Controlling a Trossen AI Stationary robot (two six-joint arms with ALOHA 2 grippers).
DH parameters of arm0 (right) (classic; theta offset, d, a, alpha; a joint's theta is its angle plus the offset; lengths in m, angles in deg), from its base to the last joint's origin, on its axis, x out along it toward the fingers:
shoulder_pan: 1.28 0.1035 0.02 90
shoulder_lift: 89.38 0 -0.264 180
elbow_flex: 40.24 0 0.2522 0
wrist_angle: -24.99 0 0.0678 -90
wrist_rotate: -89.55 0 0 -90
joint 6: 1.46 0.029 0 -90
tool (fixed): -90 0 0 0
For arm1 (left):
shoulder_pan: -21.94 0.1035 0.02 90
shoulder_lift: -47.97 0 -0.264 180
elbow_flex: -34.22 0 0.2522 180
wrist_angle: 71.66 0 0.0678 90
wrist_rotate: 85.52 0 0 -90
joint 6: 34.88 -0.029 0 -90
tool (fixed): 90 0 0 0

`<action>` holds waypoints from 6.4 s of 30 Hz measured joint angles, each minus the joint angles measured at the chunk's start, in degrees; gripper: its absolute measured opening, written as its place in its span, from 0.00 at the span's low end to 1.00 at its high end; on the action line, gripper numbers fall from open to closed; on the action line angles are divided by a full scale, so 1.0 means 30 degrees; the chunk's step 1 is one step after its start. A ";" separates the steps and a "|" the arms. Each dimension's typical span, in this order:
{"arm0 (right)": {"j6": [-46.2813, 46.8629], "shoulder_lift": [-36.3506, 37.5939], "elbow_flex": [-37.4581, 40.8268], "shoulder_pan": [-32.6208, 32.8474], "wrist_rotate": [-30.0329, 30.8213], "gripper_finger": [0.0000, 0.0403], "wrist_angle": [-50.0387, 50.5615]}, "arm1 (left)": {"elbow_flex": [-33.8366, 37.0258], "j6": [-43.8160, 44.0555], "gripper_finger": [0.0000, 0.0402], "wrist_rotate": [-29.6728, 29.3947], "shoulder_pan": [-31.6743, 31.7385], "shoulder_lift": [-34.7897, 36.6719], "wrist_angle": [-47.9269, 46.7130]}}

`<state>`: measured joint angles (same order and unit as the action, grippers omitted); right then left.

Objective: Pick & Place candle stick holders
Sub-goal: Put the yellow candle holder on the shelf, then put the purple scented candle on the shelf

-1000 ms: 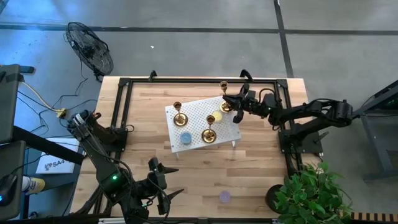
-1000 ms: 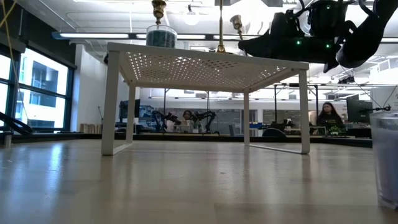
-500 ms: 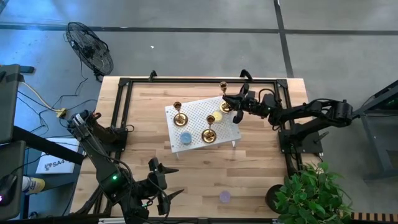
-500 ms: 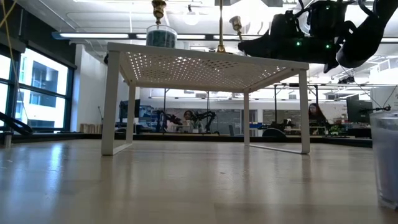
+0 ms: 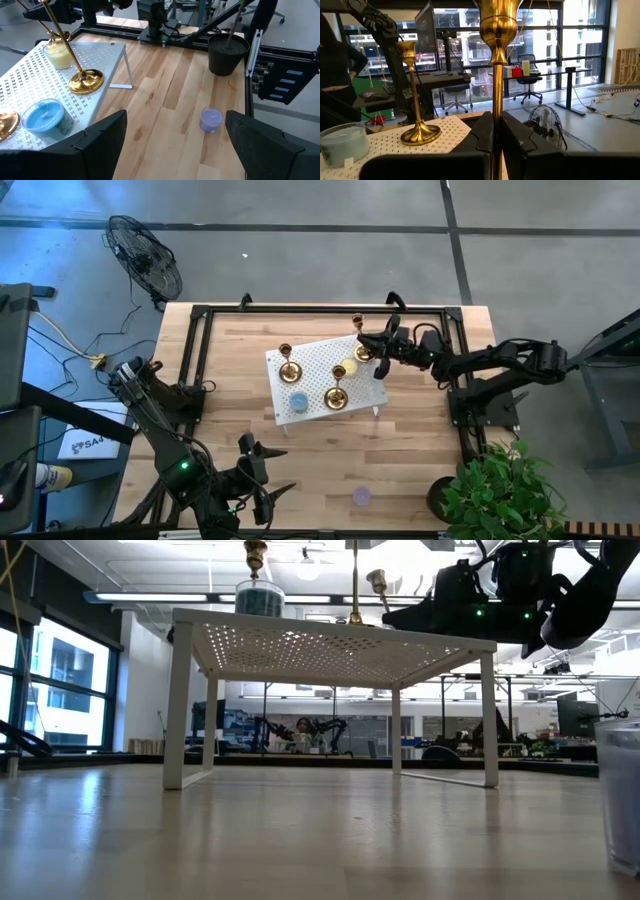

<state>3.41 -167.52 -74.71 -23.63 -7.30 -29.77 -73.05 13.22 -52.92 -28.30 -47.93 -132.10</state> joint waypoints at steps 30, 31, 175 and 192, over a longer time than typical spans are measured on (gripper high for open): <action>-0.0086 -0.1946 -0.2272 -0.0168 -0.0996 0.02 -0.1197 | 0.0000 -0.0124 0.83 -0.0636 0.0007 0.0000 0.0069; -0.0109 -0.2023 -0.2457 -0.0168 -0.1011 0.02 -0.1335 | 0.0000 -0.0079 0.83 -0.0505 0.0007 0.0000 0.0076; -0.0369 -0.3157 -0.2506 0.2011 -0.1188 0.59 -0.0826 | 0.0000 0.0073 0.83 0.0048 0.0000 0.0000 0.0095; -0.1621 0.0237 -0.2506 0.2382 -0.0669 0.59 0.4560 | -0.0007 0.0073 0.83 0.0106 0.0000 0.0000 0.0091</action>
<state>-1.45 -166.81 -82.23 -16.48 -9.31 -16.09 -73.07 13.44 -52.60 -28.30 -47.93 -131.83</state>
